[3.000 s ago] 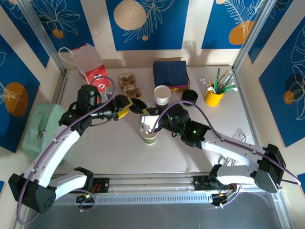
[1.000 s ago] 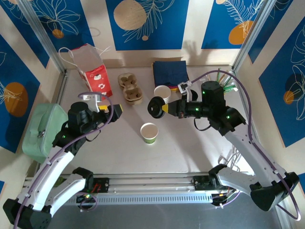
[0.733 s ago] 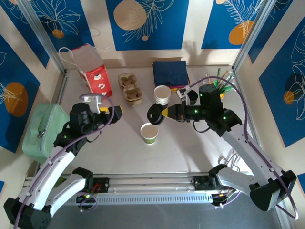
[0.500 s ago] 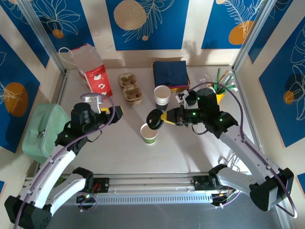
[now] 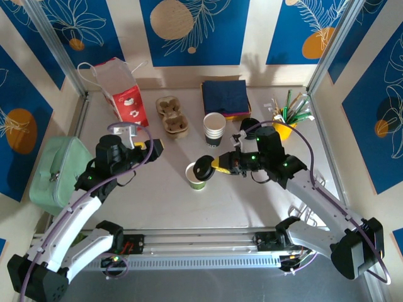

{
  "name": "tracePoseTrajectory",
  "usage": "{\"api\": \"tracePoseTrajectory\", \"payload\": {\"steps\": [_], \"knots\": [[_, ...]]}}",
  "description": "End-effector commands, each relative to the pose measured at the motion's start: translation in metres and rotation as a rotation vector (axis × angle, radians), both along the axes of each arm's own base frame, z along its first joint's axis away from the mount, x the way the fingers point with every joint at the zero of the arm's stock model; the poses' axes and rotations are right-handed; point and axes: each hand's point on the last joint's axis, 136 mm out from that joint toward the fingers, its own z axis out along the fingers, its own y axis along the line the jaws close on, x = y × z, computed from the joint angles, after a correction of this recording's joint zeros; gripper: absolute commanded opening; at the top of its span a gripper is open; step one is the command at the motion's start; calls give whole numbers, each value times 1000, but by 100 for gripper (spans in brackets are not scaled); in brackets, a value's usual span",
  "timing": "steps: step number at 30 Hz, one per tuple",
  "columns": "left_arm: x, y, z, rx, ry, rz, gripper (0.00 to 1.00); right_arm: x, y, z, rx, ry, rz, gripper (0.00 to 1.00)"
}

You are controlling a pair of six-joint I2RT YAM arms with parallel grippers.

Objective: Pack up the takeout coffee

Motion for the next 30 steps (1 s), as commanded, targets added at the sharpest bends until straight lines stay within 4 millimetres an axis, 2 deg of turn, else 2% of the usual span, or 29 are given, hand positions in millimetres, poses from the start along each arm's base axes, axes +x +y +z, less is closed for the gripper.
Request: {"api": "tracePoseTrajectory", "payload": {"steps": [1,16,30], "knots": [[1,3,-2,-13,-2,16,92,-6,6,-2,28,24,44,0],[-2,4,-3,-23,1,23,92,12,10,-43,-13,19,15,0],[-3,5,-4,-21,2,26,92,31,12,-63,-29,11,-1,0]]}}
